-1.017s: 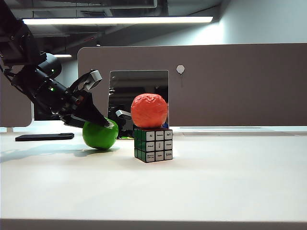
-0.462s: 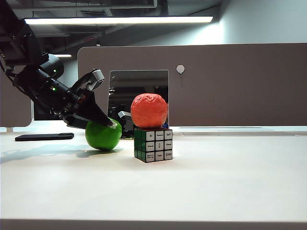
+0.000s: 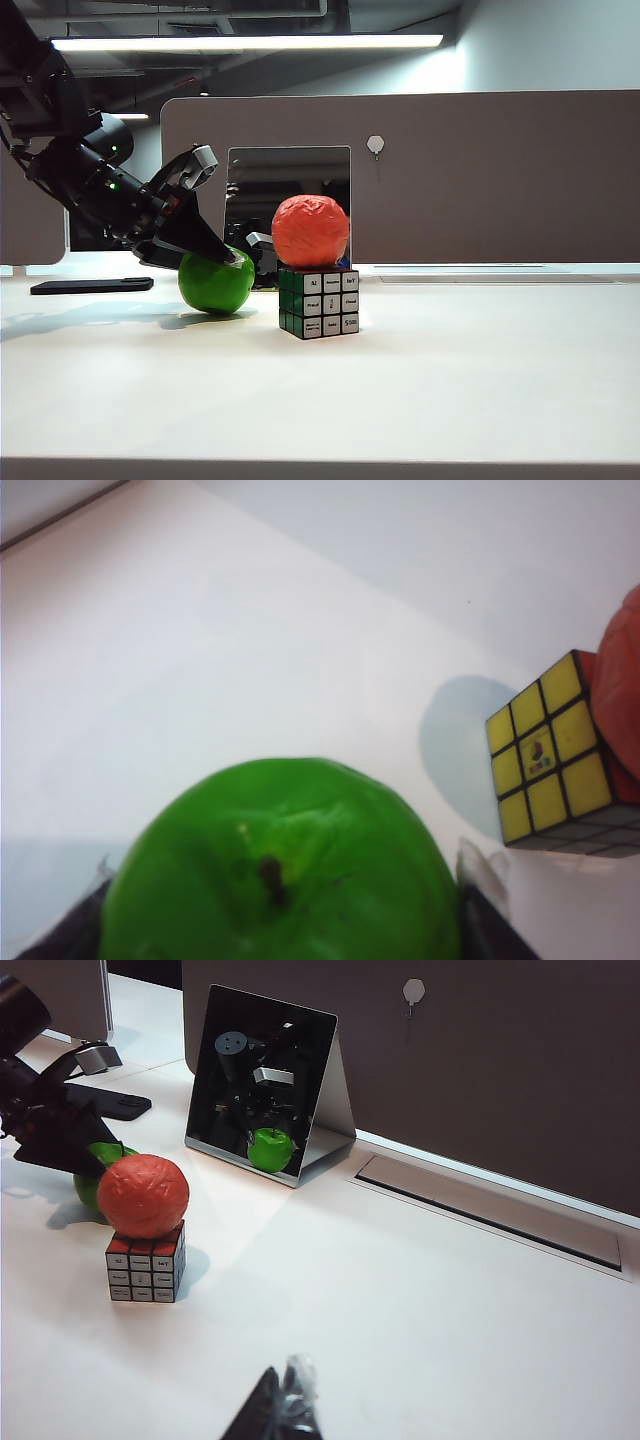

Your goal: Move all the fruits on the tabletop near the face of the Rubik's cube that has the color most similar to each fruit.

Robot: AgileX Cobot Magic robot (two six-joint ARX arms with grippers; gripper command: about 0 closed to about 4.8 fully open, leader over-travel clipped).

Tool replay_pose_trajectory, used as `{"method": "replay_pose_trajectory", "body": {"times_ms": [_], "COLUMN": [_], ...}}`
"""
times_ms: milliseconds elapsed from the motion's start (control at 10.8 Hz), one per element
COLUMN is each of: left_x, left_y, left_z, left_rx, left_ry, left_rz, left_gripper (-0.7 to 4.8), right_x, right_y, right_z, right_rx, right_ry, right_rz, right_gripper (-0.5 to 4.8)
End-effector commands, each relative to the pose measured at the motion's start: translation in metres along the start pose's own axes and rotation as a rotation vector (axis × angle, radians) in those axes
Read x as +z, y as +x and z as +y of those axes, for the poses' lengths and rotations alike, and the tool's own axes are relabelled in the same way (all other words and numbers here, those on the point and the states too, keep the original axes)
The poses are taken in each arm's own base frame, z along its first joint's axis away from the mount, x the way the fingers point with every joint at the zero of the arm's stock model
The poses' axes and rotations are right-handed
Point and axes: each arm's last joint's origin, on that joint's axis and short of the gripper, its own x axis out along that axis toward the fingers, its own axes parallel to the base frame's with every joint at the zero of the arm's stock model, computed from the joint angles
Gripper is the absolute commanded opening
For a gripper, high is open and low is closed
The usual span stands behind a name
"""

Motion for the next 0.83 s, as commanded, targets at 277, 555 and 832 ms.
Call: {"method": "replay_pose_trajectory", "body": {"times_ms": [277, 555, 832], "left_x": [-0.022, -0.028, -0.044], "left_y": [0.009, 0.012, 0.014], "left_z": [-0.007, -0.01, -0.018], "left_rx": [-0.062, -0.102, -0.146], "left_ry": [-0.125, -0.128, -0.167], "left_rz": [0.115, 0.098, 0.117], "left_gripper": [2.62, 1.68, 1.69], "right_x": [0.003, 0.002, -0.003], "right_y": [-0.001, -0.001, -0.001], "right_z": [0.002, 0.002, 0.003], "right_rx": [0.082, 0.084, 0.093], "right_ry": [0.006, 0.013, 0.041], "right_rz": [-0.033, -0.019, 0.031], "right_gripper": [-0.01, -0.01, -0.01]}}
